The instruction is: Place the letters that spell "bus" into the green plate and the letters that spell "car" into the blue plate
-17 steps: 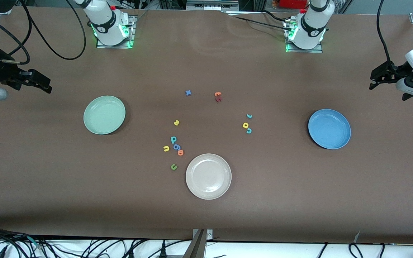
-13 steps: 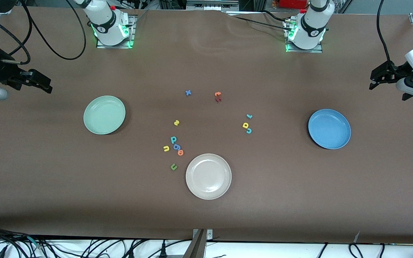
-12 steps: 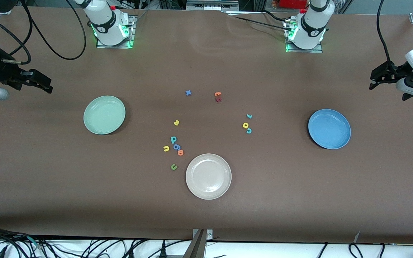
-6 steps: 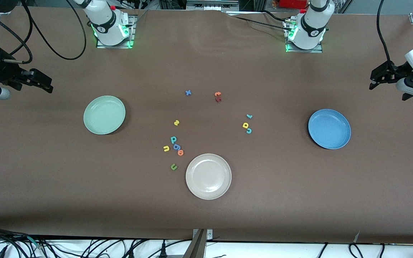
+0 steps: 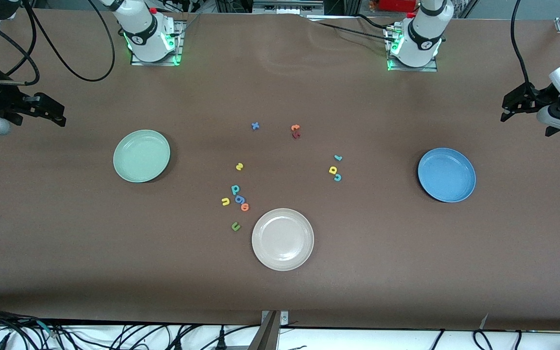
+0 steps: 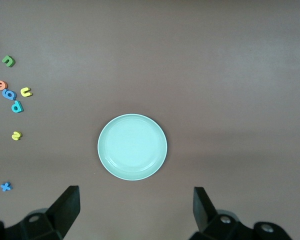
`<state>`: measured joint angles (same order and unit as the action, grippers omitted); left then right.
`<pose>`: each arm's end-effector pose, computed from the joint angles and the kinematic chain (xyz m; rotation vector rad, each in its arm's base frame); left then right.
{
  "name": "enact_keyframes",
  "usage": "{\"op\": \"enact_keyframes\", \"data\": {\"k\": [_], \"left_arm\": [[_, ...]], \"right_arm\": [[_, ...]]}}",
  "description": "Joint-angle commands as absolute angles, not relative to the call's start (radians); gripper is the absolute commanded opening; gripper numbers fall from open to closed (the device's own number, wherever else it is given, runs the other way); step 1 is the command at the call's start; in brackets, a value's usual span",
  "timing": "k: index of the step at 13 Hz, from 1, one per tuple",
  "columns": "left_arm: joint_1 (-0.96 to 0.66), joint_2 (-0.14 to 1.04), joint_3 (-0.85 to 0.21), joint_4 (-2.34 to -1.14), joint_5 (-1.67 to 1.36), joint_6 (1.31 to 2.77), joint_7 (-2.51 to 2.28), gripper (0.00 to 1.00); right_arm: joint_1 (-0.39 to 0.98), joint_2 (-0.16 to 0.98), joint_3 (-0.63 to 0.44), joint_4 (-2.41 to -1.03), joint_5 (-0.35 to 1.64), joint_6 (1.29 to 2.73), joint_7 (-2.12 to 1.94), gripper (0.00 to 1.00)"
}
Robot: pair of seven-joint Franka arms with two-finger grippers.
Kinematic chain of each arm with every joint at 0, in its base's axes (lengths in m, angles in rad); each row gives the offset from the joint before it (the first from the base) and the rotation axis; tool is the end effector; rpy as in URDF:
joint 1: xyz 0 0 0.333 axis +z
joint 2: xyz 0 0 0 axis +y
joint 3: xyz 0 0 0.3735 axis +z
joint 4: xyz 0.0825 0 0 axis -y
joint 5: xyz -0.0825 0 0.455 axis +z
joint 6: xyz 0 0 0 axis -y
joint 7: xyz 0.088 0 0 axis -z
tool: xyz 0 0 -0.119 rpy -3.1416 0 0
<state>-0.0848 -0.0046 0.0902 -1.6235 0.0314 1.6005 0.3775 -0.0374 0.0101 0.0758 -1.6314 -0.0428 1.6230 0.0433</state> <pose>0.6250 0.0072 0.6468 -3.0604 0.5780 0.0373 0.6315 0.0191 0.6353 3.0988 -0.0035 -0.0259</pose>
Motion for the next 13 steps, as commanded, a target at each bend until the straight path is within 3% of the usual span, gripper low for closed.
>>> {"op": "enact_keyframes", "data": {"k": [1, 13], "left_arm": [[-0.084, -0.008, 0.089, -1.612, 0.046, 1.600, 0.390, 1.00], [-0.086, -0.008, 0.089, -1.595, 0.043, 1.600, 0.390, 1.00]], "right_arm": [[-0.043, 0.008, 0.078, -1.634, -0.052, 1.635, 0.026, 1.00], [-0.041, -0.002, 0.080, -1.640, -0.044, 1.594, 0.048, 1.00]]}}
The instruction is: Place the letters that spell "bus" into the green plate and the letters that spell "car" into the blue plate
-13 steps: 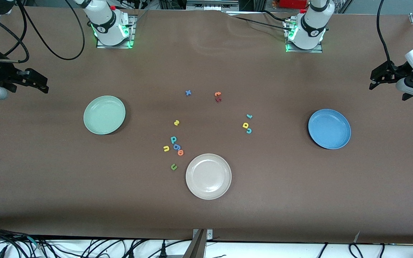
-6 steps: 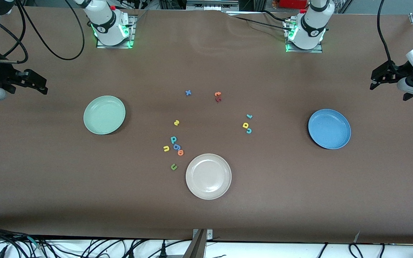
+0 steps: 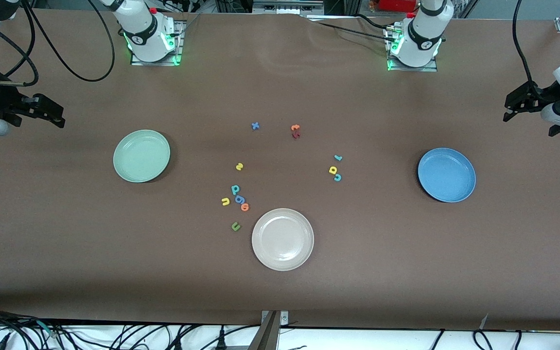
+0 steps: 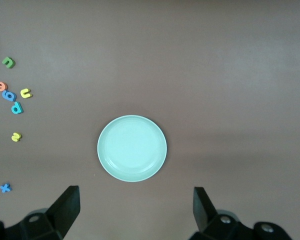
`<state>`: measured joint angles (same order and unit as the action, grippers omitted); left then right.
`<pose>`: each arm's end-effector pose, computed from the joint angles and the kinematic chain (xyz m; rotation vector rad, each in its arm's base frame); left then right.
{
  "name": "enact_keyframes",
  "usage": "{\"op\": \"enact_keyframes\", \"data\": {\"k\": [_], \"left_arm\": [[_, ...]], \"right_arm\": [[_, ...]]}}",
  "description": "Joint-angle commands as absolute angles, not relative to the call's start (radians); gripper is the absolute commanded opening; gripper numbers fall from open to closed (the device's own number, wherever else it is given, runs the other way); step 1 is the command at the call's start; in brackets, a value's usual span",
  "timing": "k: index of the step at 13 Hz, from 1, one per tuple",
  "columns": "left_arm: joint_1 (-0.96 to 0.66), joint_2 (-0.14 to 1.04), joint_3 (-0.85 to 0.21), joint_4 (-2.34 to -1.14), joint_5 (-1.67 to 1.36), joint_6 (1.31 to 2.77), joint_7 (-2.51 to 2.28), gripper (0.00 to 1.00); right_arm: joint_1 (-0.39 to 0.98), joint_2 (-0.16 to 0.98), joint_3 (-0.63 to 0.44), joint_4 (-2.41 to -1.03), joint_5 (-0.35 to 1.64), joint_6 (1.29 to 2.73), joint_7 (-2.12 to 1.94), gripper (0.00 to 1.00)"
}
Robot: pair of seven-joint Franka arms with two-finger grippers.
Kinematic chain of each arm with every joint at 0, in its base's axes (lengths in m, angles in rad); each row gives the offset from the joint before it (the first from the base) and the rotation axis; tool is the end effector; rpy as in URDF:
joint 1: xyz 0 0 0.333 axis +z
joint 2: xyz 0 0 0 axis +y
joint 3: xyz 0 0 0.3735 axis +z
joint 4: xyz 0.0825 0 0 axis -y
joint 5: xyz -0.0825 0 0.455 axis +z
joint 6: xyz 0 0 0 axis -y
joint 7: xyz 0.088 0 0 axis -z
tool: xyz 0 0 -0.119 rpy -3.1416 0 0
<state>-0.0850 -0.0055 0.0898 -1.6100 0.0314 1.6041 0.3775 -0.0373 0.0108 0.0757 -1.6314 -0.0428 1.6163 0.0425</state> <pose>0.6259 0.0068 0.6551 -3.0572 0.5781 0.0098 0.6309 0.0191 0.6343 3.0984 -0.0025 -0.0374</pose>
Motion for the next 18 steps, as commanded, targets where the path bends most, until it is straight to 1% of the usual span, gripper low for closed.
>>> {"op": "enact_keyframes", "data": {"k": [1, 4, 9, 18], "left_arm": [[-0.086, -0.008, 0.089, -1.595, 0.043, 1.600, 0.390, 1.00], [-0.086, -0.008, 0.089, -1.595, 0.043, 1.600, 0.390, 1.00], [-0.086, -0.008, 0.087, -1.595, 0.043, 1.600, 0.390, 1.00], [-0.084, -0.008, 0.089, -1.595, 0.038, 1.598, 0.351, 1.00]], "right_arm": [[-0.041, -0.003, 0.080, -1.641, -0.043, 1.597, 0.054, 1.00], [-0.043, -0.002, 0.069, -1.643, 0.001, 1.605, 0.091, 1.00], [-0.043, 0.000, 0.048, -1.643, 0.000, 1.600, 0.084, 1.00], [-0.041, 0.000, 0.054, -1.643, 0.009, 1.606, 0.092, 1.00]]}}
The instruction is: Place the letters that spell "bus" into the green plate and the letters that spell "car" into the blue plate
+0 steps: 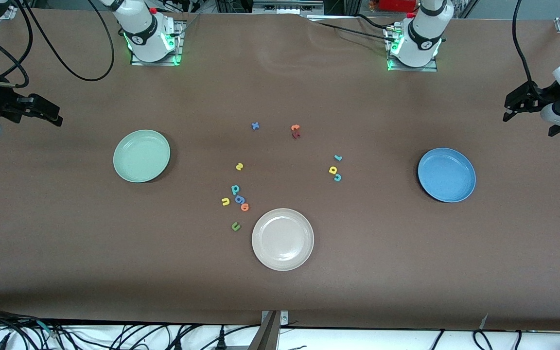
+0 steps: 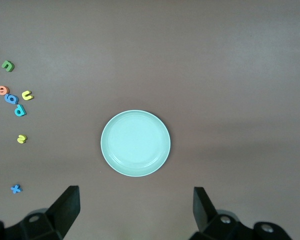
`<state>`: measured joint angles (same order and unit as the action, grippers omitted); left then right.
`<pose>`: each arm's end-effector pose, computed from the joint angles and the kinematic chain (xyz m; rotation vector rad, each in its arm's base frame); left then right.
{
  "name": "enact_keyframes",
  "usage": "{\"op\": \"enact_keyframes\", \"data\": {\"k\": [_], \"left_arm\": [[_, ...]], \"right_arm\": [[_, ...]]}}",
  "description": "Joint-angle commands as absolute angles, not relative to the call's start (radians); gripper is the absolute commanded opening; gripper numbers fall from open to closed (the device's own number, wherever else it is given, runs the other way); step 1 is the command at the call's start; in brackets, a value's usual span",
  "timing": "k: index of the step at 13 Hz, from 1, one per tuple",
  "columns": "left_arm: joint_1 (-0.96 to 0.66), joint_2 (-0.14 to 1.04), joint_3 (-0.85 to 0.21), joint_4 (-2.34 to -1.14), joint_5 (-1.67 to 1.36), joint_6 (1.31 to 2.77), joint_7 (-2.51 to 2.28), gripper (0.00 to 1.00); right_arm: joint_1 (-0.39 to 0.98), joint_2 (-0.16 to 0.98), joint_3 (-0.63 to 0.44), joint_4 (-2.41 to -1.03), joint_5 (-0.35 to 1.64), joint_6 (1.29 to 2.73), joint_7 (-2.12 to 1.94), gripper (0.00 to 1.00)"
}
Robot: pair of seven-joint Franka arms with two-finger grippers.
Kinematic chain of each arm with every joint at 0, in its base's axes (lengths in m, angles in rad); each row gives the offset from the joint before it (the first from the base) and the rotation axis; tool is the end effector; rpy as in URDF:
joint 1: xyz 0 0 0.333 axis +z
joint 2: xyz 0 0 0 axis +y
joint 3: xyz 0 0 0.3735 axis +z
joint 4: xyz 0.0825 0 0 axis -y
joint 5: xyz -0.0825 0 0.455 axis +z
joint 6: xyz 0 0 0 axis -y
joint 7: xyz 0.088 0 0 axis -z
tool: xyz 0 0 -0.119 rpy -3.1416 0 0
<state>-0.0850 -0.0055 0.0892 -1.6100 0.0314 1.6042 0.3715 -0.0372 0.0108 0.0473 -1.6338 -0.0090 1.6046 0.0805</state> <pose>0.6259 0.0064 0.6551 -3.0587 0.5698 0.0095 0.6295 0.0052 0.6319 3.1288 -0.1094 -0.0619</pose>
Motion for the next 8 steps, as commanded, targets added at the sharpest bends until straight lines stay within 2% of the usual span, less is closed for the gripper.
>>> {"op": "enact_keyframes", "data": {"k": [1, 8], "left_arm": [[-0.084, -0.008, 0.089, -1.595, 0.038, 1.598, 0.335, 1.00], [-0.086, -0.008, 0.087, -1.595, 0.037, 1.595, 0.253, 1.00]], "right_arm": [[-0.041, 0.000, 0.052, -1.643, 0.009, 1.606, 0.091, 1.00], [-0.037, 0.000, 0.057, -1.641, 0.008, 1.592, 0.092, 1.00]]}}
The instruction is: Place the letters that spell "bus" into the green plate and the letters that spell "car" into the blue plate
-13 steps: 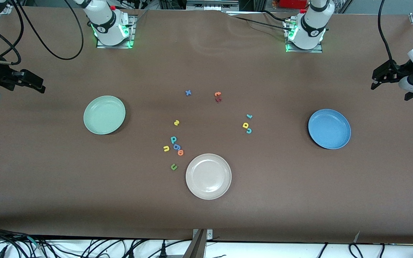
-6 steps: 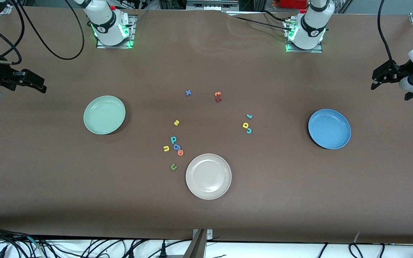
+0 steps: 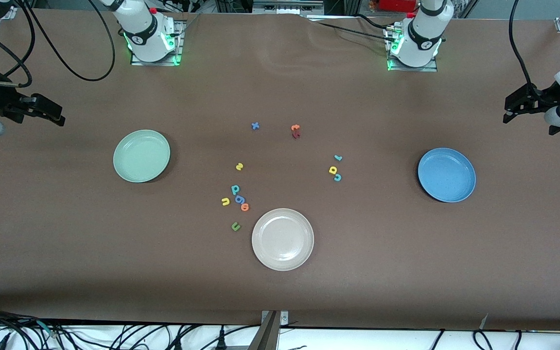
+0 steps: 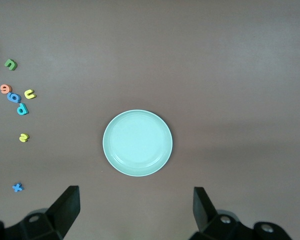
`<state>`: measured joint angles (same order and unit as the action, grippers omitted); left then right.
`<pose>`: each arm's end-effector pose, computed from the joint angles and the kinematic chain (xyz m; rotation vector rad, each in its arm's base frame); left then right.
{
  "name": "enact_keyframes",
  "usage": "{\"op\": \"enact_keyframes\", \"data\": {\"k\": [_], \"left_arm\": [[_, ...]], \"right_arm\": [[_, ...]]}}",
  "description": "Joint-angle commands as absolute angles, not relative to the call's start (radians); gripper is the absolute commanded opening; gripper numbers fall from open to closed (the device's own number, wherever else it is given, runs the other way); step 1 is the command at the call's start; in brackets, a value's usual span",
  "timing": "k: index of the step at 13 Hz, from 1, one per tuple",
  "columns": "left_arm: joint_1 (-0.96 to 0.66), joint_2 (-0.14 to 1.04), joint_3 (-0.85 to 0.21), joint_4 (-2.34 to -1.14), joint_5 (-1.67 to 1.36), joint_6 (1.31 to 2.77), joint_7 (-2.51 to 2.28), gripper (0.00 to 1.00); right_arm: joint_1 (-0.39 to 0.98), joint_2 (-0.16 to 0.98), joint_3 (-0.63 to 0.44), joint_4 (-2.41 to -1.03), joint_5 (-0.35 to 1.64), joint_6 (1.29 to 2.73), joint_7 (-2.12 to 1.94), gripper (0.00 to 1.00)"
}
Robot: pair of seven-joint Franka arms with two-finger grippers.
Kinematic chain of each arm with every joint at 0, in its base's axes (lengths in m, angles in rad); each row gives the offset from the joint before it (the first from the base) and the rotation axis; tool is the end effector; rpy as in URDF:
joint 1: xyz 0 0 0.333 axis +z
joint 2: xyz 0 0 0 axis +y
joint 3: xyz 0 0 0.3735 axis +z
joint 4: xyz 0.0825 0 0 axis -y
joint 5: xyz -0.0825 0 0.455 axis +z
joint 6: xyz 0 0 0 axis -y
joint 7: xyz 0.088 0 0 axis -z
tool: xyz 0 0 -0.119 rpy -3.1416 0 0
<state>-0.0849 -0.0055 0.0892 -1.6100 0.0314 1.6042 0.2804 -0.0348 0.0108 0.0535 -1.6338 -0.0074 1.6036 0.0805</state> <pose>0.6259 0.0065 0.6551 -3.0812 0.4297 0.0073 0.6293 0.0107 0.6318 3.1306 -0.0961 -0.0636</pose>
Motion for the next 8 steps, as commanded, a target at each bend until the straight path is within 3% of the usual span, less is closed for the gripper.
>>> {"op": "enact_keyframes", "data": {"k": [1, 8], "left_arm": [[-0.084, -0.008, 0.087, -1.595, 0.037, 1.597, 0.253, 1.00], [-0.084, -0.008, 0.089, -1.597, 0.022, 1.594, 0.210, 1.00]], "right_arm": [[-0.037, -0.002, 0.057, -1.641, 0.008, 1.592, 0.092, 1.00], [-0.037, 0.003, 0.055, -1.646, 0.012, 1.572, 0.090, 1.00]]}}
